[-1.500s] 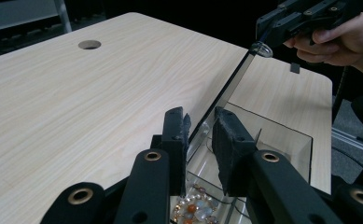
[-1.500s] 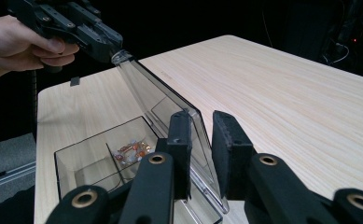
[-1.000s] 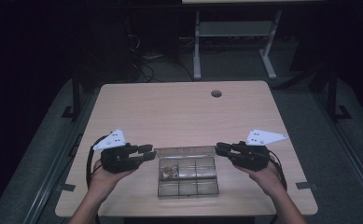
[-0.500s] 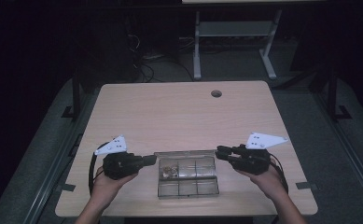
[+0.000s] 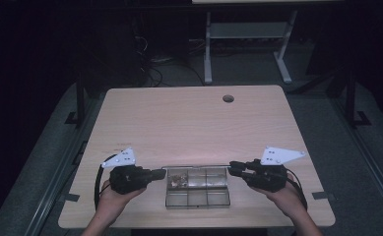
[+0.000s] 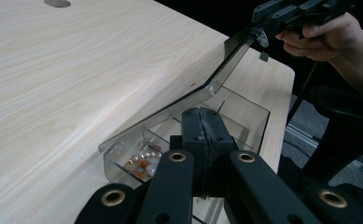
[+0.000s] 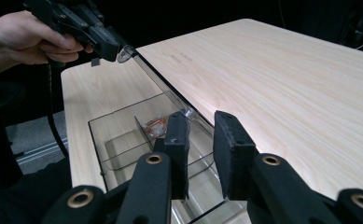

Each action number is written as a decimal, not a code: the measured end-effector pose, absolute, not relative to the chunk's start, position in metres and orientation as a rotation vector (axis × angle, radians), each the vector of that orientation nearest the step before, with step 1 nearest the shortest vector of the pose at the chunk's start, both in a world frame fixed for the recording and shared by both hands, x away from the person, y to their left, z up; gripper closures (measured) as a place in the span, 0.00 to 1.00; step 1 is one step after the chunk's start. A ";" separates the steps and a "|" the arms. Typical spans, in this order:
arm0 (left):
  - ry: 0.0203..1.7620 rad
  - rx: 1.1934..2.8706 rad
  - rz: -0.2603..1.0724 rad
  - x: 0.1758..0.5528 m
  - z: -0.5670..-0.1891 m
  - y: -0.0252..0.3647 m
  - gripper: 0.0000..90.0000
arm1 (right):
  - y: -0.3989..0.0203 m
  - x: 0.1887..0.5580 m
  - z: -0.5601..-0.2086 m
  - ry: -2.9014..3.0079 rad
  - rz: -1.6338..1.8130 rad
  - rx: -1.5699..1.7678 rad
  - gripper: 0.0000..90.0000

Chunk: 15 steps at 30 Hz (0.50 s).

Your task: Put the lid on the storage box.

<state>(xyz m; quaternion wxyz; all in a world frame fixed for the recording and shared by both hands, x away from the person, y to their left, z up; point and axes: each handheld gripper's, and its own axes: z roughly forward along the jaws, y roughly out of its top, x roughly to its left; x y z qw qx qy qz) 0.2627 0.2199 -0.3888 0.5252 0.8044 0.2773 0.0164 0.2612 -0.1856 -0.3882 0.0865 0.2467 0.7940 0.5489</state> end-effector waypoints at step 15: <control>0.659 1.954 0.040 0.257 -0.395 0.218 1.00 | -0.202 0.252 -0.402 2.433 1.591 0.824 0.89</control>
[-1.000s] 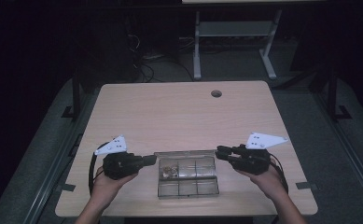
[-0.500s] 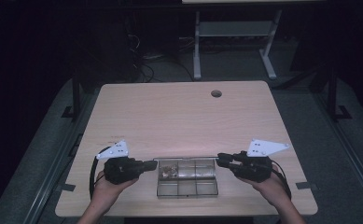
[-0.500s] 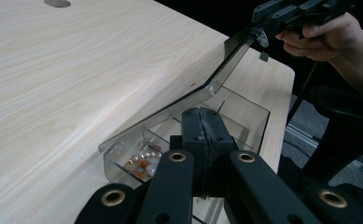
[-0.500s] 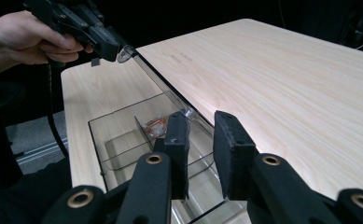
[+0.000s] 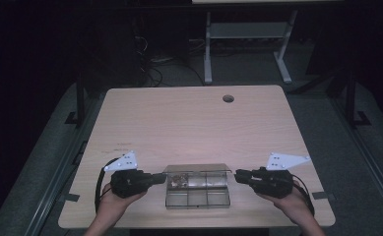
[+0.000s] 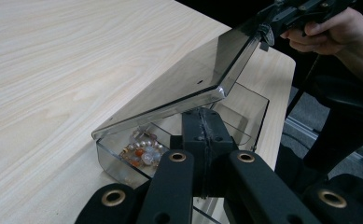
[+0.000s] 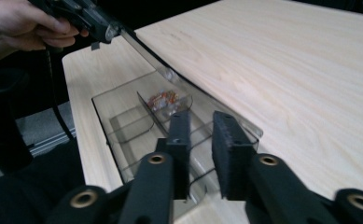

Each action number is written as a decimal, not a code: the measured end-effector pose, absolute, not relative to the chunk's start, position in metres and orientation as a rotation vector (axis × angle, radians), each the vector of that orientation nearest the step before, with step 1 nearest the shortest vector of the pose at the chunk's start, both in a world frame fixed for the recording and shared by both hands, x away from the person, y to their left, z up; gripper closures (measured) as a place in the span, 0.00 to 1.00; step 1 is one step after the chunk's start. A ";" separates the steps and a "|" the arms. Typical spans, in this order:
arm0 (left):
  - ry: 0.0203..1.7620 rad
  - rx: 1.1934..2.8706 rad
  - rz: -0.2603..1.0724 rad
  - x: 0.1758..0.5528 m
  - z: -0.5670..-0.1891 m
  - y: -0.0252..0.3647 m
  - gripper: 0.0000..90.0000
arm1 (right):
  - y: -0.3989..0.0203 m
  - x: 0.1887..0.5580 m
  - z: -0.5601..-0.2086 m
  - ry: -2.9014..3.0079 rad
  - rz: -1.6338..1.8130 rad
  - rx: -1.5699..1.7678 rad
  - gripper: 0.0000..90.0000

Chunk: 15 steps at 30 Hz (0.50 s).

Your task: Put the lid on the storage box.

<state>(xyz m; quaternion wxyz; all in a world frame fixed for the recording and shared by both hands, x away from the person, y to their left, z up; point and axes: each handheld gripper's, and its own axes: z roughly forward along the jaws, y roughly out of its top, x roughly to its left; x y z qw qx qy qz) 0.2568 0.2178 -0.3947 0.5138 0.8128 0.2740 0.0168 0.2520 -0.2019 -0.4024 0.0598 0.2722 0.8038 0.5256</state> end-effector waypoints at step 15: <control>0.629 1.980 0.037 0.251 -0.402 0.217 1.00 | -0.188 0.249 -0.411 2.545 1.584 0.742 1.00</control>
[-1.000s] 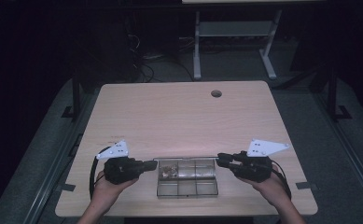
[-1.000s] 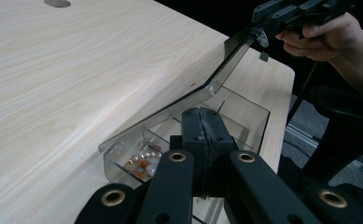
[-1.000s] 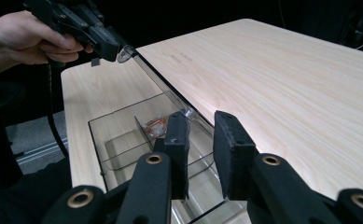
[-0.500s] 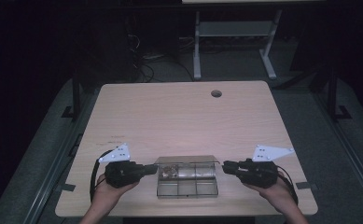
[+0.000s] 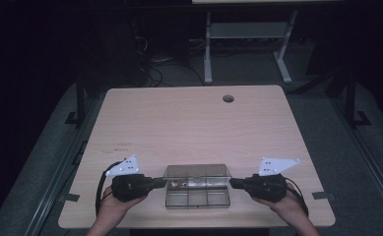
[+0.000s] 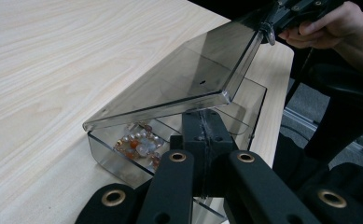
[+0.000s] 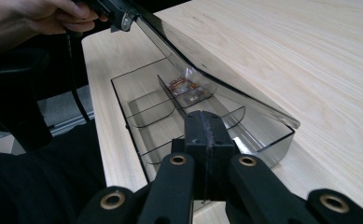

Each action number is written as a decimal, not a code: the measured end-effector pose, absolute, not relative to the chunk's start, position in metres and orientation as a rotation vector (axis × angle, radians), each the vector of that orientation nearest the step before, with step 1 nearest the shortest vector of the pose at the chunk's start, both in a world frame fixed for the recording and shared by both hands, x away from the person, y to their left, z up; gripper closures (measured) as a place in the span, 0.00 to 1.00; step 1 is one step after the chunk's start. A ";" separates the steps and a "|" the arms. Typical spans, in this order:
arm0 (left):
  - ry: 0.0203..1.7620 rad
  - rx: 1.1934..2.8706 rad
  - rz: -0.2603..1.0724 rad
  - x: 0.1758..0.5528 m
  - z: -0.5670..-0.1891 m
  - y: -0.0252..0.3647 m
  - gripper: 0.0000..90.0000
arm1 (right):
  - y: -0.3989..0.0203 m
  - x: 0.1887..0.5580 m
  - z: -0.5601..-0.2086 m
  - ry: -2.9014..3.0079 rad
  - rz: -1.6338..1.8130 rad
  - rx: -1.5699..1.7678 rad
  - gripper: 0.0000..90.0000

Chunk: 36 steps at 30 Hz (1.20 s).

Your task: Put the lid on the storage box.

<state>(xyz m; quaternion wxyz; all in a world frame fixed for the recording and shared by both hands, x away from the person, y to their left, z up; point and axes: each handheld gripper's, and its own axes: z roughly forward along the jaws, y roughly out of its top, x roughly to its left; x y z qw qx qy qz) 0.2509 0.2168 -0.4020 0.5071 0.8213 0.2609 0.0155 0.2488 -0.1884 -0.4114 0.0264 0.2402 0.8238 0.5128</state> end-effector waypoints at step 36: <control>0.591 2.071 0.002 0.248 -0.414 0.214 1.00 | -0.186 0.246 -0.421 2.609 1.563 0.667 1.00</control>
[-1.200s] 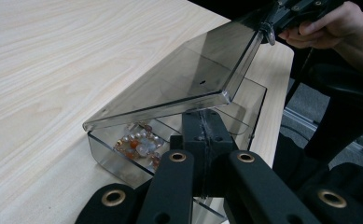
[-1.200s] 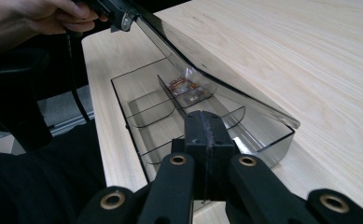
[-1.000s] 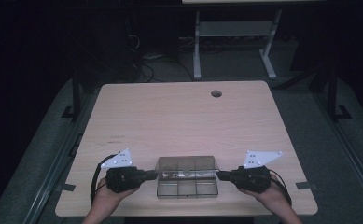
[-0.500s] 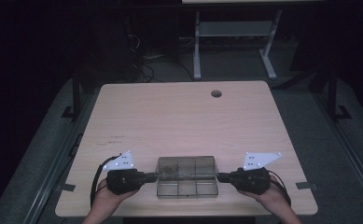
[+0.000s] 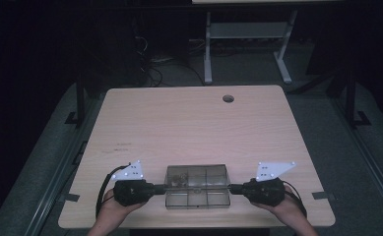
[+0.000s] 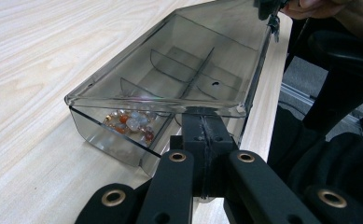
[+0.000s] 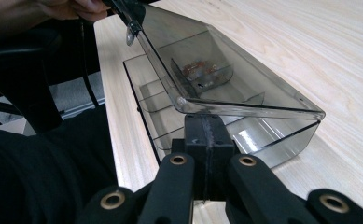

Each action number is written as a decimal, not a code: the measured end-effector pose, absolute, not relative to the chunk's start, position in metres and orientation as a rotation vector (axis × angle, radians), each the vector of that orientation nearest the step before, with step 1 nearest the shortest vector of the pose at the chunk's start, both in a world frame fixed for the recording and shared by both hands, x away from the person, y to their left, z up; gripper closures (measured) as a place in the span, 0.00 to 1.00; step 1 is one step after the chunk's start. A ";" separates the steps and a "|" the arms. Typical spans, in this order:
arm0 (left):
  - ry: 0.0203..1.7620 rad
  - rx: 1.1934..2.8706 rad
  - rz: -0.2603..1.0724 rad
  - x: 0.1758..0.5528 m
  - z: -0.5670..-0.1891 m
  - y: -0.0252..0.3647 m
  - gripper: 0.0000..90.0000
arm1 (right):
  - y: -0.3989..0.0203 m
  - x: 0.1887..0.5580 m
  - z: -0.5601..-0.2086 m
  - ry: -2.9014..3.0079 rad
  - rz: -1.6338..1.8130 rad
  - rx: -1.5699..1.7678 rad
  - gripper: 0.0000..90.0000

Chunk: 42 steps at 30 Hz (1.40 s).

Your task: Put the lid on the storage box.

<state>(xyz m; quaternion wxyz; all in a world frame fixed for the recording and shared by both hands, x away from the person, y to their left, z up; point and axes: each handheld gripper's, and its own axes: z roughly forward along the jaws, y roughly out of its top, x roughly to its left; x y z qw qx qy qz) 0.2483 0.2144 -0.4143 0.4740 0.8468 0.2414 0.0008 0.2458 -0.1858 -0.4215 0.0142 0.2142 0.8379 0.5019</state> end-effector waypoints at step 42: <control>0.607 2.201 0.000 0.256 -0.434 0.214 0.99 | -0.178 0.247 -0.445 2.720 1.450 0.624 1.00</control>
